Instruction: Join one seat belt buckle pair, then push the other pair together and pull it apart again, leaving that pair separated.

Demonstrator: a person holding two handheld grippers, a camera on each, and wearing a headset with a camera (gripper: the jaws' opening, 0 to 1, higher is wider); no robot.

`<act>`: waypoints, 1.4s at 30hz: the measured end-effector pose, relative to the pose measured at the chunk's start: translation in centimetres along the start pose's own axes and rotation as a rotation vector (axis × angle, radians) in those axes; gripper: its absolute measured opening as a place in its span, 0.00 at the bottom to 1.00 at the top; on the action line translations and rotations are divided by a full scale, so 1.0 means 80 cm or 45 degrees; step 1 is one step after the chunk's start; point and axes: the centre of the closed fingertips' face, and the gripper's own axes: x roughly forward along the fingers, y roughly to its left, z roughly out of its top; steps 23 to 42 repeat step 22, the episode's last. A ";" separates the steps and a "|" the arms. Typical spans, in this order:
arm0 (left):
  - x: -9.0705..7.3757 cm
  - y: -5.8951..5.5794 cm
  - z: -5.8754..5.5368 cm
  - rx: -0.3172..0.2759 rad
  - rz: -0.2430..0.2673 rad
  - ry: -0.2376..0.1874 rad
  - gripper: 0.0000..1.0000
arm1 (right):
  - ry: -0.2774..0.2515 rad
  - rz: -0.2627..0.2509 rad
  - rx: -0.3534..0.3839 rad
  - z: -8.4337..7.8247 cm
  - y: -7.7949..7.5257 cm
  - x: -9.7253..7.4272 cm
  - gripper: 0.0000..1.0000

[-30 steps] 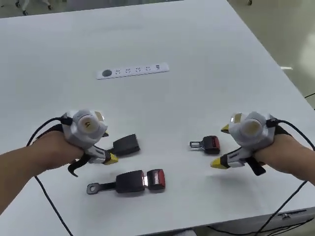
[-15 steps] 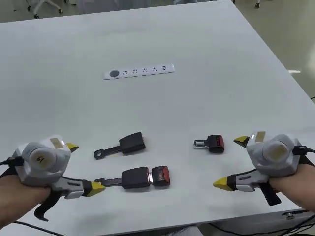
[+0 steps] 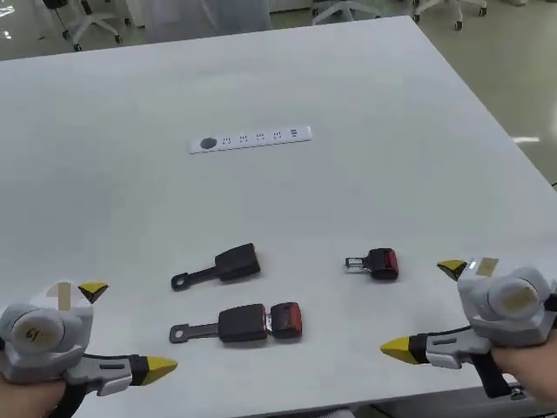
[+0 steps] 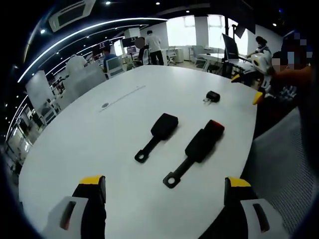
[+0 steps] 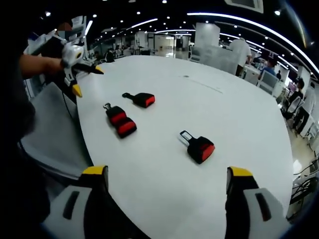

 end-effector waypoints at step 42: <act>0.002 -0.019 0.000 -0.015 -0.010 -0.021 1.00 | -0.063 -0.061 0.145 0.002 -0.009 -0.004 1.00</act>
